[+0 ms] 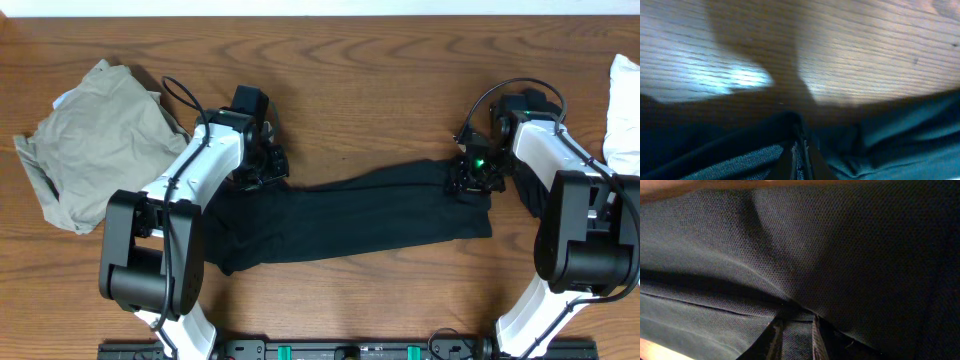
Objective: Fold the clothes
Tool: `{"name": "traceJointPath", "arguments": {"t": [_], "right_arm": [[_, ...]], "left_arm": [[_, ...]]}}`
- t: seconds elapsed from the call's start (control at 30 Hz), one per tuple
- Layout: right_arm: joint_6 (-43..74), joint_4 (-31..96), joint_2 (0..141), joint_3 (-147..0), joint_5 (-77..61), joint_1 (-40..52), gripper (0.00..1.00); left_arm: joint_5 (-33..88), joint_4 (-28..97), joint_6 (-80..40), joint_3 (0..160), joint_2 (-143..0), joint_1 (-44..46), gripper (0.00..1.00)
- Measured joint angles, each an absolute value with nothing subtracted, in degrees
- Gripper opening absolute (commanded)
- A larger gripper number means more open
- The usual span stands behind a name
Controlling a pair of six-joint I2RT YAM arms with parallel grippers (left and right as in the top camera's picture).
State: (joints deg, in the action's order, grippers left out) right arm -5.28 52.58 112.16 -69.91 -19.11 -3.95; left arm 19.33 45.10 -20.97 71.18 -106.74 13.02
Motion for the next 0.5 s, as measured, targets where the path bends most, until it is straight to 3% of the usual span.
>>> {"name": "traceJointPath", "arguments": {"t": [0.5], "right_arm": [[-5.28, 52.47, 112.16, -69.91, -19.11, -3.95, 0.20]], "left_arm": [[25.76, 57.04, -21.06, 71.18, -91.35, 13.19, 0.06]]}}
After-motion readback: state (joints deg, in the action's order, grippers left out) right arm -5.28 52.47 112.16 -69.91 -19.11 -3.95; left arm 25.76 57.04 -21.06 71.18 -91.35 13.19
